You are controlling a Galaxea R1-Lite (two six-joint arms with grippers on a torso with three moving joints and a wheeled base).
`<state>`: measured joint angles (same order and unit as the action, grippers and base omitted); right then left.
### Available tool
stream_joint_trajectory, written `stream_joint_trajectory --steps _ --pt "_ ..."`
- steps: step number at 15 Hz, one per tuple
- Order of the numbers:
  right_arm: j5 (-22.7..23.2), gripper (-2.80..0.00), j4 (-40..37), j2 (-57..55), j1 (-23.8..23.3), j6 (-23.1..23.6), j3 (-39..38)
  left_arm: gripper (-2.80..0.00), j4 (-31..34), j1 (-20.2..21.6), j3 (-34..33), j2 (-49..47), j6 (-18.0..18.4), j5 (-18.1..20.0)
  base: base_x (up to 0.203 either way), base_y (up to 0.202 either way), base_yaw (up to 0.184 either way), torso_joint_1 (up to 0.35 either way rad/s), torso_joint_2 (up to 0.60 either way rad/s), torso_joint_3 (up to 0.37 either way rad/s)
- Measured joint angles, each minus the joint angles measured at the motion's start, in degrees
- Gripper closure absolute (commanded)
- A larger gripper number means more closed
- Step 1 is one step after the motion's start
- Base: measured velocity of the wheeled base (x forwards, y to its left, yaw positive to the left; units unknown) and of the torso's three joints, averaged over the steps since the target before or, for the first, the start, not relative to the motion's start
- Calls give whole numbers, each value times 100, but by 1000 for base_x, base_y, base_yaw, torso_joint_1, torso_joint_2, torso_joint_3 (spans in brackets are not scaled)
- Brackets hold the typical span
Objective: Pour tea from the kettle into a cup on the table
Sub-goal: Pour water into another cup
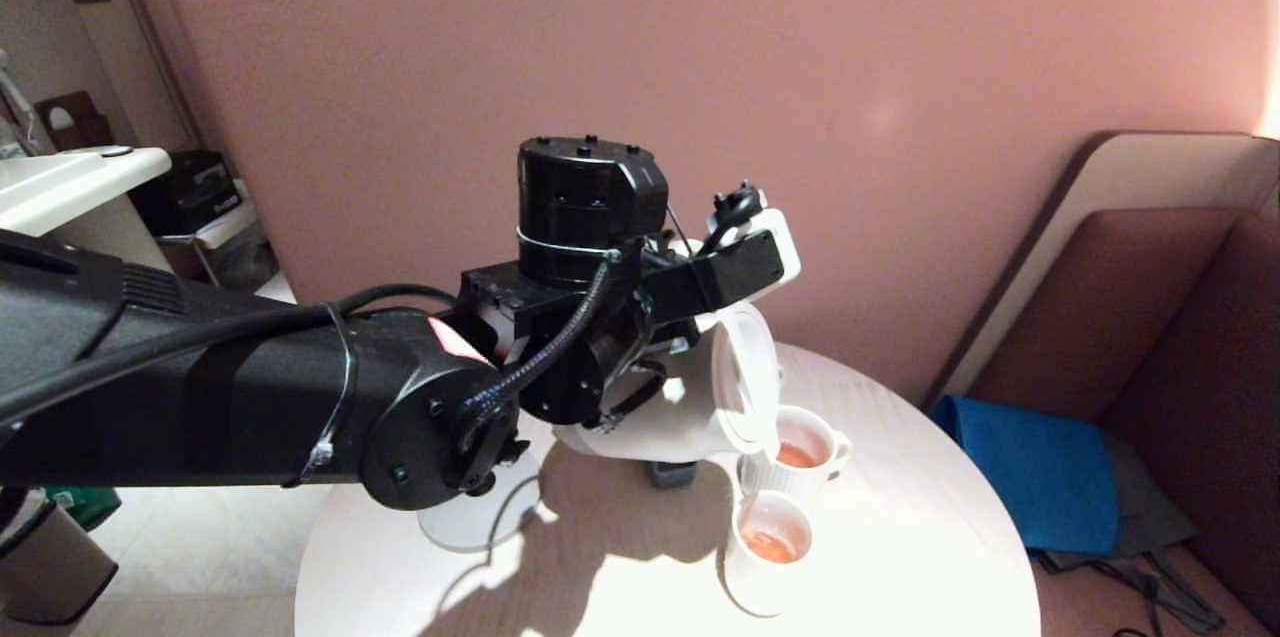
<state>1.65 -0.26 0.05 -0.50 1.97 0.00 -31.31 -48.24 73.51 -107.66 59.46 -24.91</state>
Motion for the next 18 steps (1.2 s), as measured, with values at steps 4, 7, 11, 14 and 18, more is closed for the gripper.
stream_joint_trajectory --steps 4,7,11,14,18 --pt "-2 0 1 0 4 0 0 0 2 -49 -22 0 -1 2 0 0 0 0 0 0" --pt "-2 0 1 0 -2 0 0 0 9 -52 -28 0 15 0 0 0 0 0 0 0" --pt "-2 0 1 0 -1 0 0 0 5 -62 -33 -15 128 2 0 0 0 0 0 0" --pt "-2 0 4 0 1 0 0 0 5 -97 -92 -39 135 0 0 0 0 0 0 0" --pt "-2 0 1 0 -1 -1 0 0 -11 -112 -163 -63 131 -6 0 0 0 0 0 0"
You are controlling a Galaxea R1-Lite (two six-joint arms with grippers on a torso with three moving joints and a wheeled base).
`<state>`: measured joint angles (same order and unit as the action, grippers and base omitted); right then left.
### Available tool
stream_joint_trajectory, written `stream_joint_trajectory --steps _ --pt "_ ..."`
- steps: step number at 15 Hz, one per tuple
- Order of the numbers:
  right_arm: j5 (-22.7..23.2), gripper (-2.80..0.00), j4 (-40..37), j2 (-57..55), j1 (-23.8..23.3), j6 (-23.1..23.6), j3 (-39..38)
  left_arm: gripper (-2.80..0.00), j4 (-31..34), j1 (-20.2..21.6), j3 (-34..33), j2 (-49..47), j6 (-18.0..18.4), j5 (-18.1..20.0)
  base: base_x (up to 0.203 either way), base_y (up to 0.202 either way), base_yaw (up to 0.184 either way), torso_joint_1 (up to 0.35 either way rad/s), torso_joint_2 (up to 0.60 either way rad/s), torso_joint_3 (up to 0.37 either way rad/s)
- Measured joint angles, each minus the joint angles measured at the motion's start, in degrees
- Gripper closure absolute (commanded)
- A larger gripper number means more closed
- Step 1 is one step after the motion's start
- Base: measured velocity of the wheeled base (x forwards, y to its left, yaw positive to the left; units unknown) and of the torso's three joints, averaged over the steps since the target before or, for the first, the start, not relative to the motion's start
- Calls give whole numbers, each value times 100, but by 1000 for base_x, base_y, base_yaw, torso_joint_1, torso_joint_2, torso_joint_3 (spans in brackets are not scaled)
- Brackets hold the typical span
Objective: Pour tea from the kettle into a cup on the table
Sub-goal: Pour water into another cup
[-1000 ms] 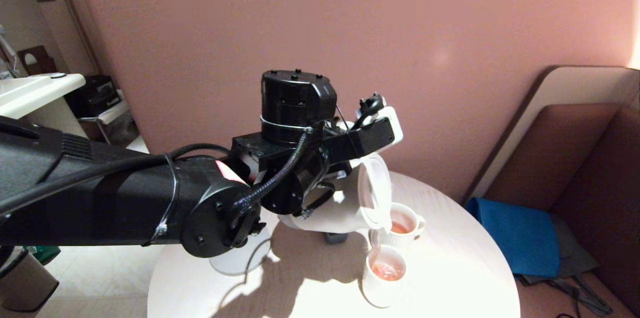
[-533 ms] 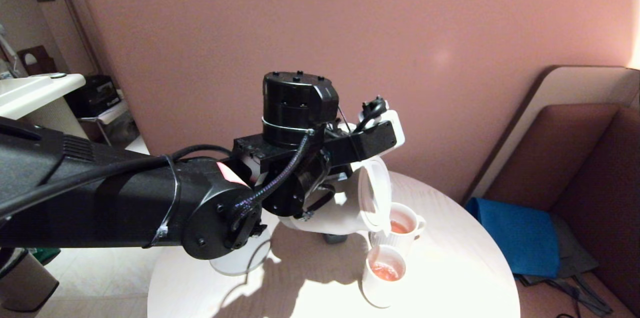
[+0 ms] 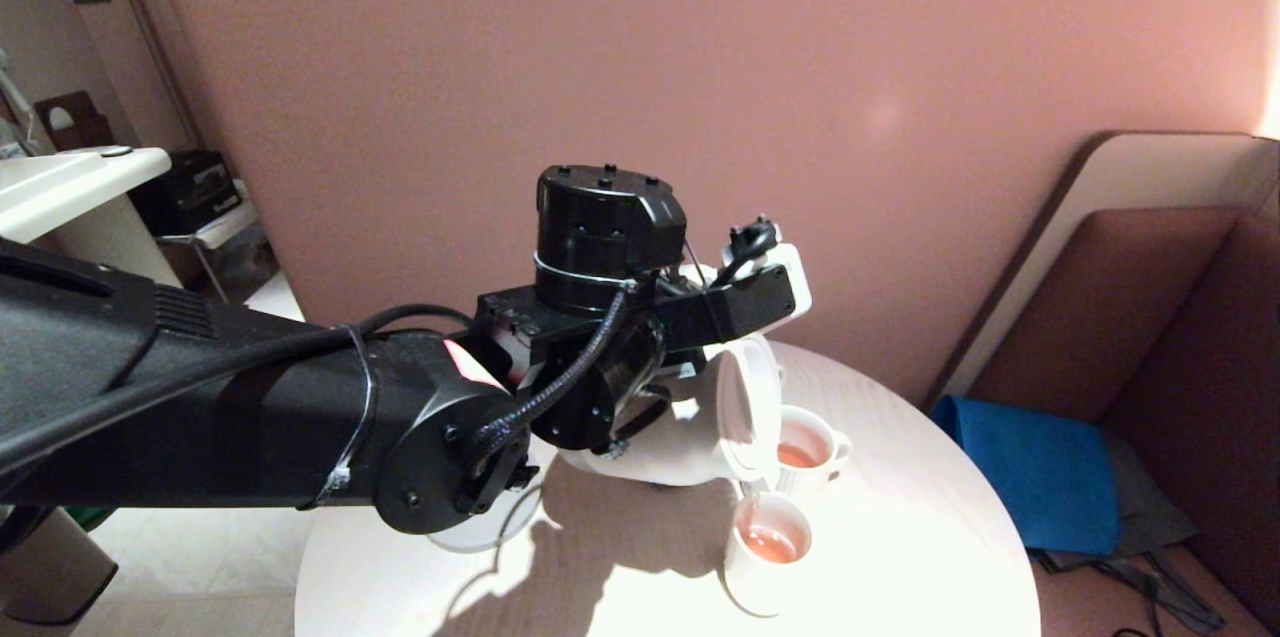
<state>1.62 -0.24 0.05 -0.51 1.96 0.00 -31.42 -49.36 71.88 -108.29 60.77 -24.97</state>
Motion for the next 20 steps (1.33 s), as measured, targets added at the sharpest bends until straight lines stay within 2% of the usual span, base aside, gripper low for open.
stream_joint_trajectory --steps 14,16,20 --pt "0 0 0 0 0 4 0 0 5 -152 -88 -85 17 -83 0 0 0 0 0 0" --pt "0 0 0 0 0 1 0 0 -9 -152 -85 -89 180 -88 0 0 0 0 0 0" --pt "1 0 0 0 0 4 0 0 -19 -153 -85 -105 218 -88 0 0 0 0 0 0"
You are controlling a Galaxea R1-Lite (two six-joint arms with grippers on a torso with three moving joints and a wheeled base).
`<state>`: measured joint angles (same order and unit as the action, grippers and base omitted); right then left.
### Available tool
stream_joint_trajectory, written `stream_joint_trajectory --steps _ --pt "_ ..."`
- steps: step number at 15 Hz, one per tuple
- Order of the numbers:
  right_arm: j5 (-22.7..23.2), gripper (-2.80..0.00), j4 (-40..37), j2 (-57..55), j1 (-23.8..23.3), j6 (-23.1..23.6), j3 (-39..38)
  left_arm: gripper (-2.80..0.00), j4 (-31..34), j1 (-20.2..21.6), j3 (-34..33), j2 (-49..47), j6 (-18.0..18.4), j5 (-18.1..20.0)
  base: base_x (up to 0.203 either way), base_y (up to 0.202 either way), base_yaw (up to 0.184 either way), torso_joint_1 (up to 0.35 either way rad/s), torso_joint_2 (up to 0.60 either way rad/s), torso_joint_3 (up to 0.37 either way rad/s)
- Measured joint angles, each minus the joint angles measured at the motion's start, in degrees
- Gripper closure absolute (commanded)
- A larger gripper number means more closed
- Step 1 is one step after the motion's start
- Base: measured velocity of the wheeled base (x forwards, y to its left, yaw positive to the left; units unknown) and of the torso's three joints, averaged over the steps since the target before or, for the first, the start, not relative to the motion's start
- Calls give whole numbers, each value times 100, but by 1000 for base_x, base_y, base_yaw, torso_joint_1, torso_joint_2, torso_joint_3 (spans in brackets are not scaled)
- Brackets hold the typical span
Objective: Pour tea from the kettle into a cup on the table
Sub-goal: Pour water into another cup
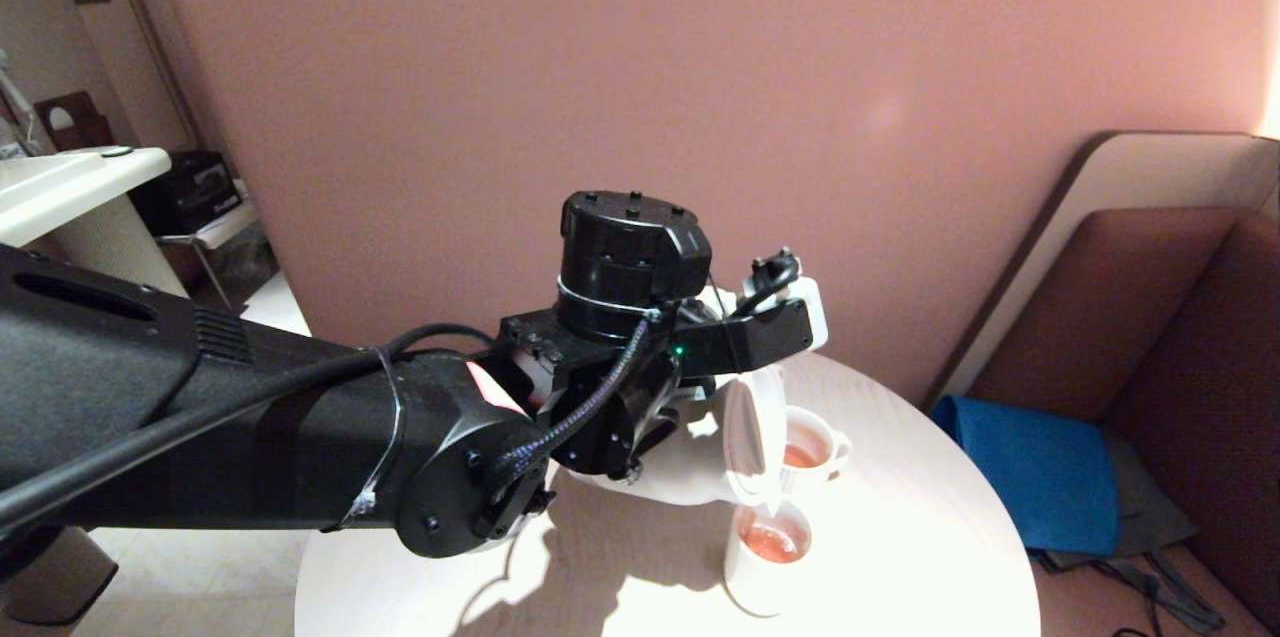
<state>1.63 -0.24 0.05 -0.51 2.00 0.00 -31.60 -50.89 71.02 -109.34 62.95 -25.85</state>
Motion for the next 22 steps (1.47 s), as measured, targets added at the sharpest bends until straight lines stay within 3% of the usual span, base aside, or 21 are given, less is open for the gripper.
stream_joint_trajectory --steps 22 --pt "-1 0 0 0 0 0 0 0 -3 -37 325 -157 560 8 0 0 0 0 0 0"
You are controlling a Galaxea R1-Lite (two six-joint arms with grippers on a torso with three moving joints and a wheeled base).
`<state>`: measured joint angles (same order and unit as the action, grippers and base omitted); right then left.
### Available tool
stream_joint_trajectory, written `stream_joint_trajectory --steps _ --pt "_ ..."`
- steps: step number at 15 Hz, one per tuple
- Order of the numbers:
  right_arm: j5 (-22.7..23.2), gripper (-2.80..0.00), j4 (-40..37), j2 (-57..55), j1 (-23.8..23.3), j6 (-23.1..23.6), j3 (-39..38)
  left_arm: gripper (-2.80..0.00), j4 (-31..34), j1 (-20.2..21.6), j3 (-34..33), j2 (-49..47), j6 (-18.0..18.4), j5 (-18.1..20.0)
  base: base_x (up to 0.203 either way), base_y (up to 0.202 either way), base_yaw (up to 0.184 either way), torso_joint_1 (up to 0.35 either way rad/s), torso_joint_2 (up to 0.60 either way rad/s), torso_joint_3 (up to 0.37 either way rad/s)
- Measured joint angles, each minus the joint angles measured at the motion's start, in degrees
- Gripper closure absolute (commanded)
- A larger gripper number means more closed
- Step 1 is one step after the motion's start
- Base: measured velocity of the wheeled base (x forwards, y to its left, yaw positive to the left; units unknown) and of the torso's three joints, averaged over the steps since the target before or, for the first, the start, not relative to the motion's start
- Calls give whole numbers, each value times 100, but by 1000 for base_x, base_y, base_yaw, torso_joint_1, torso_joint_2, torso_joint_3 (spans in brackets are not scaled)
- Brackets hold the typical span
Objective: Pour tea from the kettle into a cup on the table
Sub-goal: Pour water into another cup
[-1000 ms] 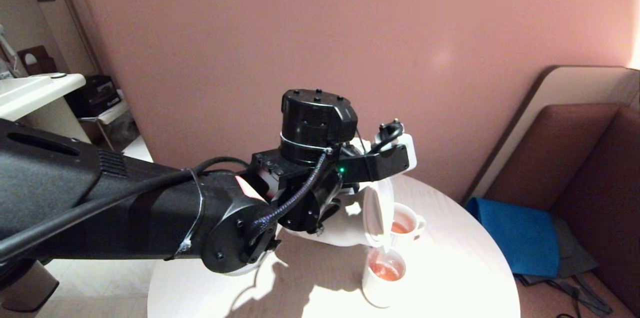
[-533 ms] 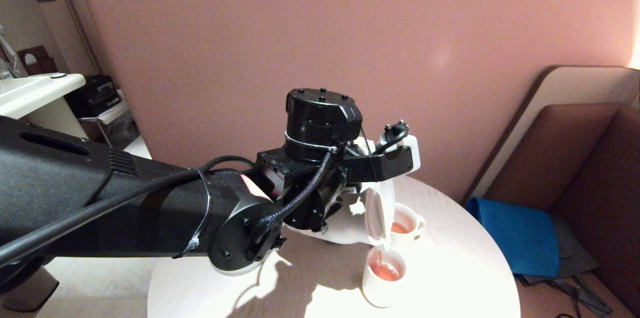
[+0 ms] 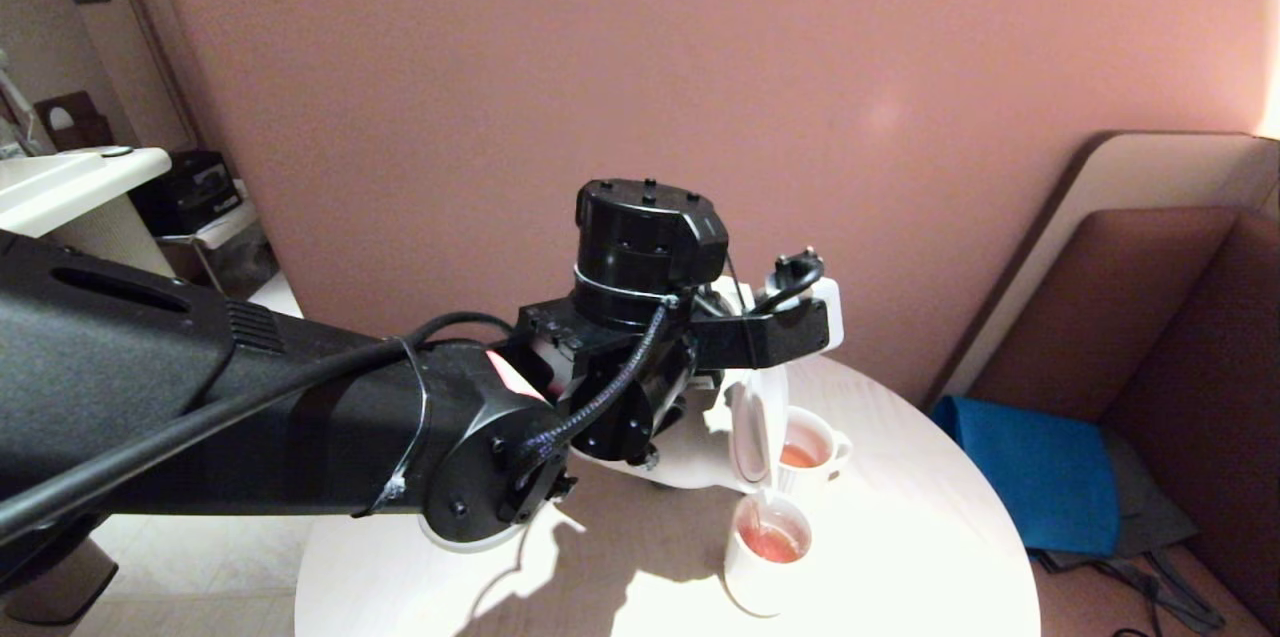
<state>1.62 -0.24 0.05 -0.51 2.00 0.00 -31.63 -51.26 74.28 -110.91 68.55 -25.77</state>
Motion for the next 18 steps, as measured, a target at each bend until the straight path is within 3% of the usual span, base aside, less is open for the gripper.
stream_joint_trajectory --steps 14,18 --pt "2 0 0 0 5 -2 0 0 -47 2 -29 -36 194 -7 0 0 0 0 0 0" --pt "2 0 0 0 0 -2 0 0 -795 2 -74 -160 555 15 0 0 0 0 0 0"
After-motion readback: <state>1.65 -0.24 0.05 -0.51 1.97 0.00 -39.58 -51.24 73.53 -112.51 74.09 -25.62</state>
